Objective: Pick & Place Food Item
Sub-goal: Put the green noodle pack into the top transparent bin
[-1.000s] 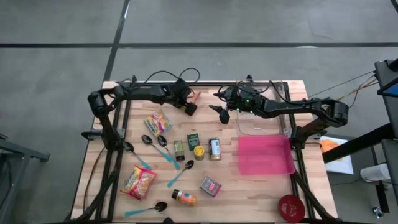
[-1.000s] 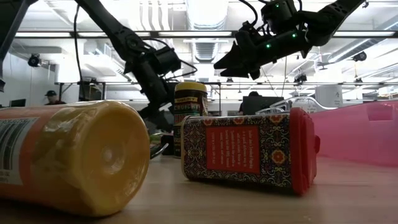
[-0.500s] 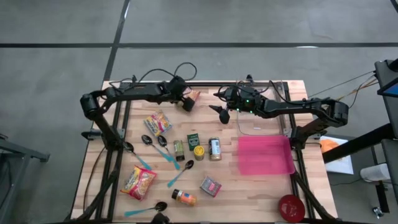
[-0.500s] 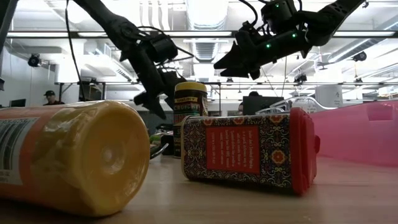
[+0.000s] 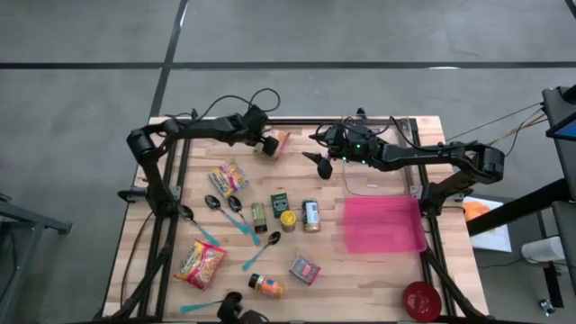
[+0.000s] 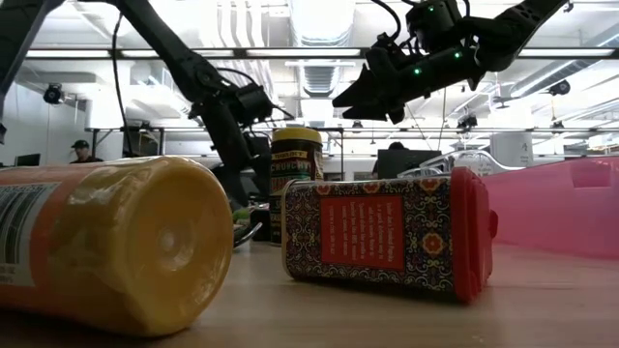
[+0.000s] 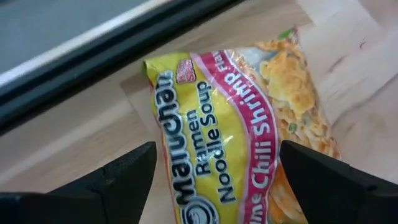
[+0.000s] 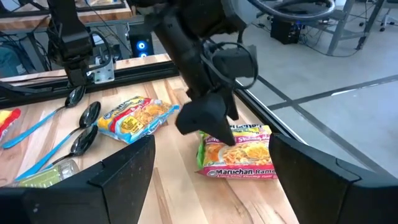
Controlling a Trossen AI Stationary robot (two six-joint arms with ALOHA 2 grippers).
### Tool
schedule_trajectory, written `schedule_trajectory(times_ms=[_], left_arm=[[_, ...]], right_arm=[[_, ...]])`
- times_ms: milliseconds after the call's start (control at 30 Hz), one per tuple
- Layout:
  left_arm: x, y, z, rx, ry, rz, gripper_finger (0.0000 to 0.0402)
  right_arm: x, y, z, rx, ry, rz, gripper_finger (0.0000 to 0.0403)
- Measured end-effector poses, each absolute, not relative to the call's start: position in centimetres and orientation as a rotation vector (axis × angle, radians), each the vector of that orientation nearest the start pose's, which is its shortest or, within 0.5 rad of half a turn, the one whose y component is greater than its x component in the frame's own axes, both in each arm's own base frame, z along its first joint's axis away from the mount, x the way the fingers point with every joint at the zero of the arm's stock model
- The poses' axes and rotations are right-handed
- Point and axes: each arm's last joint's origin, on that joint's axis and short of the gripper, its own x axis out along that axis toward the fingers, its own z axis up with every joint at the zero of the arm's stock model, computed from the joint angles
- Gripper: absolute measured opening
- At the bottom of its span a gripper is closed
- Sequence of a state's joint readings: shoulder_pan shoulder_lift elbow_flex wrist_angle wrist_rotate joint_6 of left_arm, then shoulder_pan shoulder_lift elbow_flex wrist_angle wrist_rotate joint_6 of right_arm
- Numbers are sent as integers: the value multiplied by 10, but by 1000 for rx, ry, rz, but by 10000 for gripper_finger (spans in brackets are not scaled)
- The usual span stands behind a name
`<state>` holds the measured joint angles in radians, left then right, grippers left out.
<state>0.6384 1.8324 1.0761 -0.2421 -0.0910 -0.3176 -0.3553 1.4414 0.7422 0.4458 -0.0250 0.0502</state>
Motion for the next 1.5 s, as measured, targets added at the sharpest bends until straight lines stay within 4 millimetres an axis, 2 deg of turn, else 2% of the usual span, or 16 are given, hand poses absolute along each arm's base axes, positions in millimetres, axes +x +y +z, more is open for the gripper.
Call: schedule_trajectory(times_ms=[200,333,700,900,1000,1200,1500], left_arm=[[293,217,144,-595,860,776,347],[300,210,143,-600,859,740,347],[329,167,142,-569,846,578,347],[349,146,146,-522,757,499,347],[356,140,138,-514,750,477,347],[369,138,121,-543,749,390,347],[394,146,123,-550,727,341,347]], right_arm=[[287,-106,229,99,242,-336,312],[287,-106,229,99,242,-335,312],[287,-106,229,97,242,-335,312],[287,-106,229,98,242,-335,312],[287,-106,229,97,242,-336,312],[287,-106,229,98,242,-335,312],[287,-106,229,99,242,-335,312]])
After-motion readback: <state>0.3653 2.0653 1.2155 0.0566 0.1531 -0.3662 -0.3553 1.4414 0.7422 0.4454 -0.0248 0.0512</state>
